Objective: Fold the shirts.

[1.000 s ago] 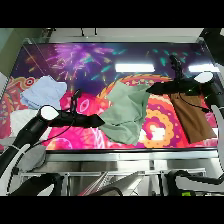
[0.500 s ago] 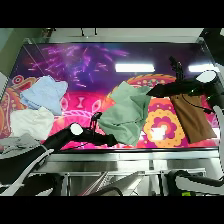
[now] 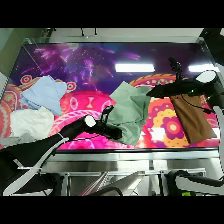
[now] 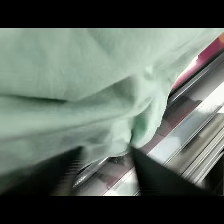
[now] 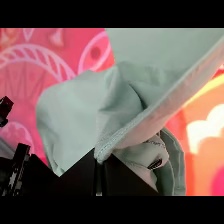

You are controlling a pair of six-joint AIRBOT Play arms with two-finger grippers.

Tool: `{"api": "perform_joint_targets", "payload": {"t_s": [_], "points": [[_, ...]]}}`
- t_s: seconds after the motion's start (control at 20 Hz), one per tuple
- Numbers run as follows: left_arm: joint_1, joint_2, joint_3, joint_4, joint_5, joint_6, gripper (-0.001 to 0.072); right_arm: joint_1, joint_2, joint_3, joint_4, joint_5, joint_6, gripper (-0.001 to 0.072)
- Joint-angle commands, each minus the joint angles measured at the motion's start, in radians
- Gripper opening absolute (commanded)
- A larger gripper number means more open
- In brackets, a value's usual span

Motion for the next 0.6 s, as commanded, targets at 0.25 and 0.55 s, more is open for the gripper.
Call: {"api": "perform_joint_targets", "payload": {"t_s": [0.25, 0.55], "points": [[0.121, 0.102, -0.051, 0.132, -0.183, -0.105, 0.0602, 0.0, 0.003, 0.001, -0.027, 0.02, -0.003, 0.0018], [0.145, 0.224, -0.234, 0.108, -0.001, -0.126, 0.0601, 0.0, 0.002, 0.001, -0.037, 0.019, -0.003, 0.0018]]}}
